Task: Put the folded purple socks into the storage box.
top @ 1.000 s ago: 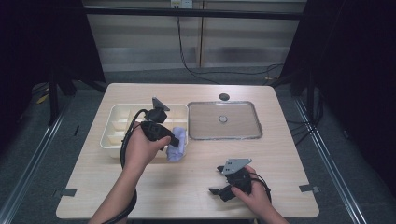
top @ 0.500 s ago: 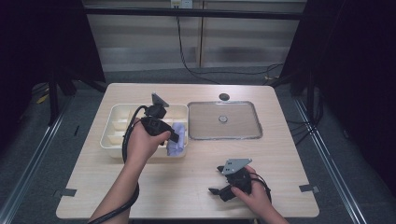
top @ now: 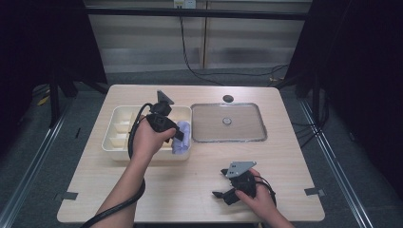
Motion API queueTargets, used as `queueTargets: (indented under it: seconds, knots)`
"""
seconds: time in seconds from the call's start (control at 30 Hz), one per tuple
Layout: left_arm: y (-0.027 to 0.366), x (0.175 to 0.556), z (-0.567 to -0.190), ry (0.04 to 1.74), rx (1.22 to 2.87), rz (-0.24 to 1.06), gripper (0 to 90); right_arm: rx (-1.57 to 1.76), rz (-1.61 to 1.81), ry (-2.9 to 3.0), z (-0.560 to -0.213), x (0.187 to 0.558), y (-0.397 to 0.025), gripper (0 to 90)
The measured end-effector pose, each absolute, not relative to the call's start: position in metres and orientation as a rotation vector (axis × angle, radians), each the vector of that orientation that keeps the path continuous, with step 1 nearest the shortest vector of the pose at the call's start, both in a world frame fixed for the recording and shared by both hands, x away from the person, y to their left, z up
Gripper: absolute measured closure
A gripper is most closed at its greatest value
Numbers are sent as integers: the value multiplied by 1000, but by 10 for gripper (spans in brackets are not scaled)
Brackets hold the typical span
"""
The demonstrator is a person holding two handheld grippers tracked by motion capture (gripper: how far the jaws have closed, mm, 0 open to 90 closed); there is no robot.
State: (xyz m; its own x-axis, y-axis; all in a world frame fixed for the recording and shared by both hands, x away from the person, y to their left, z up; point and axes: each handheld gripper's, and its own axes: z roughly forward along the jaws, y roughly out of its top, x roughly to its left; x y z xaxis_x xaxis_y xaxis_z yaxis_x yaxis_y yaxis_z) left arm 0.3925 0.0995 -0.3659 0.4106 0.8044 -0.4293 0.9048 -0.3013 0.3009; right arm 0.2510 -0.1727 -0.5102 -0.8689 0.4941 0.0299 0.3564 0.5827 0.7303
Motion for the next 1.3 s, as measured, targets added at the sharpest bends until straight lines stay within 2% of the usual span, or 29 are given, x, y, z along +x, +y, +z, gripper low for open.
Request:
queueTargets:
  seconds: [1.3]
  knots:
    - [90, 420, -408, 1557, 2183, -292, 734, 719, 1154, 2631, -510, 251, -173, 142]
